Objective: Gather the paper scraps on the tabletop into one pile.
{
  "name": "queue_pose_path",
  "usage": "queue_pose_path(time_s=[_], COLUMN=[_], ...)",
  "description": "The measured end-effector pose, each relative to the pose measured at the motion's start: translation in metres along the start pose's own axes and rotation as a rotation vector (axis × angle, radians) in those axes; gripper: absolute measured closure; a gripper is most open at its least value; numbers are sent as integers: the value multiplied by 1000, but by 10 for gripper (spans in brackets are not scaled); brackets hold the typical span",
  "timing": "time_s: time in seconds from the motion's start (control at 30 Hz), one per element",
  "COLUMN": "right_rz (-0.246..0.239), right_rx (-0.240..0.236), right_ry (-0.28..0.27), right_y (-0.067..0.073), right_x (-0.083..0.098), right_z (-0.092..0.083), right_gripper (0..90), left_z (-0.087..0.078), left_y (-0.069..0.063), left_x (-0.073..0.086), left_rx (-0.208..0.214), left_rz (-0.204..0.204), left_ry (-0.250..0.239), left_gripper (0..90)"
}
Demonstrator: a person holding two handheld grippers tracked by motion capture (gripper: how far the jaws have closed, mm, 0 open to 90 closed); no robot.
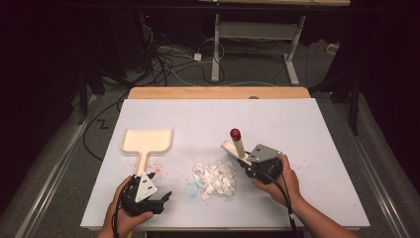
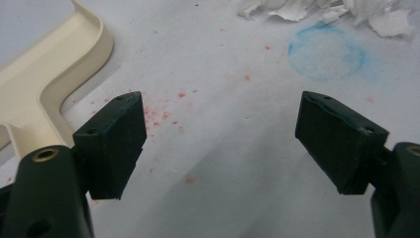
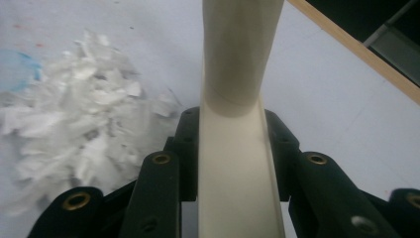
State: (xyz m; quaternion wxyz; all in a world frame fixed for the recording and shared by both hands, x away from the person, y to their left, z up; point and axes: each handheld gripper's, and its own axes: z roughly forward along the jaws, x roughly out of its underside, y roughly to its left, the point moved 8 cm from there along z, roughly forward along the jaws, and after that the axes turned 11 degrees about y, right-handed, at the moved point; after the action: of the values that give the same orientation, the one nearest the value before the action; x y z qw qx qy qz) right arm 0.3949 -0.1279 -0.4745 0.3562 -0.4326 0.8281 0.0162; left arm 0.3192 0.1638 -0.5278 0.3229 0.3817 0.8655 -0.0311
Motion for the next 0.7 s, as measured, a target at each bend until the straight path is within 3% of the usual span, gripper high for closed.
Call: queue_pose_path(time_s=[0.07,0.13,0.27,0.33,0.43,0.53,0.7], right_rz=[8,-14,-24,-30,15,26,47], right_rx=[-47,-65,-102,-62,-76,-62,-81], right_ry=[-9,-21,-43,-53,-68,-81,-78], right_y=[14,24,32,28,17,1,-19], right_x=[-3,-8,-16,-18,-17,-13,3], right_z=[0,-1,-5,-8,-15,-25,-45], right_gripper=[680,681,680,680,680,680,680], left_z=[0,0,0,-1,-1,-1,-2], left_y=[0,-1,0,0,0,1,1], left_x=[-1,-1,0,0,1,1,1], left_rx=[0,2,-1,-1,-2,-3,-11], left_rz=[-2,1,-1,-4,-4,-8,-7], left_ry=[-3,-4,-4,-6,-6,-7,-7], left_gripper=[190,190,189,189,189,189,189])
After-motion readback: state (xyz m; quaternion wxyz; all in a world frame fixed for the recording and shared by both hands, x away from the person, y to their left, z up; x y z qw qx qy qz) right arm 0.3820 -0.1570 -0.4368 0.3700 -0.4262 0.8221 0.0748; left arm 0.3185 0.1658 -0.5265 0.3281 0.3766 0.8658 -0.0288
